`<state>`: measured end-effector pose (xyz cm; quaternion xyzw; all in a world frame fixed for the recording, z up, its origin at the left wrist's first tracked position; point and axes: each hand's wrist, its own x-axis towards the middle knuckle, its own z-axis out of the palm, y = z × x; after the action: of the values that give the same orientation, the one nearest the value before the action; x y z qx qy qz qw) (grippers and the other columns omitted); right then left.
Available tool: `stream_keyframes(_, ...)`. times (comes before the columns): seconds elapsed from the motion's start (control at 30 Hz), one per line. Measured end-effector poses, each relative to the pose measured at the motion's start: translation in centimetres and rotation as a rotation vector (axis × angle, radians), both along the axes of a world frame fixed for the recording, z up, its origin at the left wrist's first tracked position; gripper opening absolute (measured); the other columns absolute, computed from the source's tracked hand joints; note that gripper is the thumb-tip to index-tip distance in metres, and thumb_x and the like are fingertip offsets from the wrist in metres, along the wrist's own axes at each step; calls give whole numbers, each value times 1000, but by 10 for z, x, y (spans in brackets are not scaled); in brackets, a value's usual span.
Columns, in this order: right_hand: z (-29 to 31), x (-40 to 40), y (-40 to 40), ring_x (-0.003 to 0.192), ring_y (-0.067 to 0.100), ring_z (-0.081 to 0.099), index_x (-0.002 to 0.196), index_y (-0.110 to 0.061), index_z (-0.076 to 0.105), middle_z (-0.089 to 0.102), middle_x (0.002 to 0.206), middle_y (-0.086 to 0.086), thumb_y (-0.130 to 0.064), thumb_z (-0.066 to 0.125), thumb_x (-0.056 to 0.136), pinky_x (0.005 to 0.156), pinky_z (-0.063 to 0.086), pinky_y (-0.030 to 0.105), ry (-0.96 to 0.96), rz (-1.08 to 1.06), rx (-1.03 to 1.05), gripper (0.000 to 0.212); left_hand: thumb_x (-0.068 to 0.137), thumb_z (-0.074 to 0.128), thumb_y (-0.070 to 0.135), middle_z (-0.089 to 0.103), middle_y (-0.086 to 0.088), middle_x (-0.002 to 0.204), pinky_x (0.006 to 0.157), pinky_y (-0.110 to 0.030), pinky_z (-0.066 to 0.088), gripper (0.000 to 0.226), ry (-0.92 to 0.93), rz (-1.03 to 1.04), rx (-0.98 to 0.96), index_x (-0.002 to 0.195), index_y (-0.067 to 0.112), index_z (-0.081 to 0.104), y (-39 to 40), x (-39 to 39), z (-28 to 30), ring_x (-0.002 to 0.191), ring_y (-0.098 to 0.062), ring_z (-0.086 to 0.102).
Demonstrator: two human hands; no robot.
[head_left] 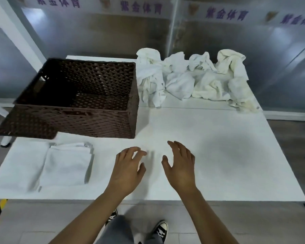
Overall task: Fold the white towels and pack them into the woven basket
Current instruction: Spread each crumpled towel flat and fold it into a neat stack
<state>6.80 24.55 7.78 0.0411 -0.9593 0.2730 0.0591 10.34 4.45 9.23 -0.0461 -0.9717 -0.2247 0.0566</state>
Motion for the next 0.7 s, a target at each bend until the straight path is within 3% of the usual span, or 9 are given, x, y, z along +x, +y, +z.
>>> stream_keyframes(0.17, -11, -4, 49, 131, 22, 47, 142, -27, 51, 53, 142, -1, -42, 47, 92, 109, 29, 35, -45, -3, -15, 52, 87, 56, 25, 58, 1, 127, 97, -39, 43, 36, -31, -2, -3, 123, 27, 62, 48, -2, -10, 116, -25, 57)
stream_keyframes(0.33, -15, -39, 70, 125, 23, 52, 140, -24, 53, 56, 137, 1, -41, 45, 91, 105, 36, 39, -10, 22, -21, 52, 86, 63, 20, 57, 2, 126, 96, -38, 44, 38, -32, 33, 1, 123, 26, 62, 65, -29, -14, 114, -24, 56)
stream_keyframes(0.57, -14, -125, 76, 123, 23, 52, 140, -26, 52, 56, 137, -1, -39, 47, 91, 105, 38, 41, -25, 70, 19, 51, 88, 42, 33, 55, 3, 125, 95, -38, 43, 41, -49, 65, 13, 123, 25, 62, 74, -112, -25, 109, -24, 54)
stream_keyframes(0.7, -16, -182, 83, 124, 22, 52, 141, -26, 52, 56, 137, -1, -39, 46, 90, 106, 38, 41, -10, 83, 59, 52, 86, 55, 27, 53, 4, 127, 93, -38, 41, 38, -64, 60, 23, 124, 27, 60, 80, -173, -34, 111, -24, 54)
